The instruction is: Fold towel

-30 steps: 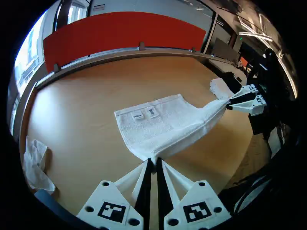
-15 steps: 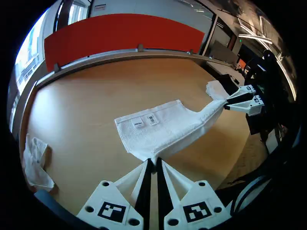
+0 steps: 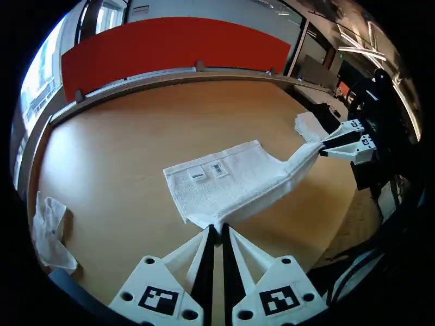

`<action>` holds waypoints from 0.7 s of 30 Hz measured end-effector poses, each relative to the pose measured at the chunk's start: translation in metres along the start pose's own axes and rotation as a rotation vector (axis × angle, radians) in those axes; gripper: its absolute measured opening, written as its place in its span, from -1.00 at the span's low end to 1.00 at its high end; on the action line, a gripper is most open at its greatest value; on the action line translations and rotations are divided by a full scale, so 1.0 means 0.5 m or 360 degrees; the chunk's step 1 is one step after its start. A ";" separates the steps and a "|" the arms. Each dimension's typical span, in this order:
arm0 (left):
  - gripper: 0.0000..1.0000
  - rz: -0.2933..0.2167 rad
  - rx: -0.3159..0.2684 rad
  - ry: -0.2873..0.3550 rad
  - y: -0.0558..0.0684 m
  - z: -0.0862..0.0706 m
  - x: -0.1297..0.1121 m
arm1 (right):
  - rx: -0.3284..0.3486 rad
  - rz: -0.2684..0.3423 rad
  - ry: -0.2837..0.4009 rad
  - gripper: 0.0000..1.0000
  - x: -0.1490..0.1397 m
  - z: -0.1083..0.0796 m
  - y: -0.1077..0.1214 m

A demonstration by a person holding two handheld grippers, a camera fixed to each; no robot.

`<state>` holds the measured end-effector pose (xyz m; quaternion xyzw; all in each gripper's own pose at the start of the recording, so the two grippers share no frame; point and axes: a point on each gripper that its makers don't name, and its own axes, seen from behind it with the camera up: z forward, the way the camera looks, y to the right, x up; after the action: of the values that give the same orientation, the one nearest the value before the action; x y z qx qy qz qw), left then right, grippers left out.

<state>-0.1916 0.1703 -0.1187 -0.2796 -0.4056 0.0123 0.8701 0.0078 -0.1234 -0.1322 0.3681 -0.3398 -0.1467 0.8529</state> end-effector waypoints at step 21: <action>-0.82 -0.0002 0.0061 -0.0001 -0.068 0.116 0.051 | -0.0054 0.0102 -0.0101 -0.67 -0.033 0.102 0.084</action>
<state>-0.2228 0.1755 -0.0542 -0.2627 -0.4057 0.0195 0.8752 -0.0394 -0.1133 -0.0842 0.3376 -0.3759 -0.1366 0.8521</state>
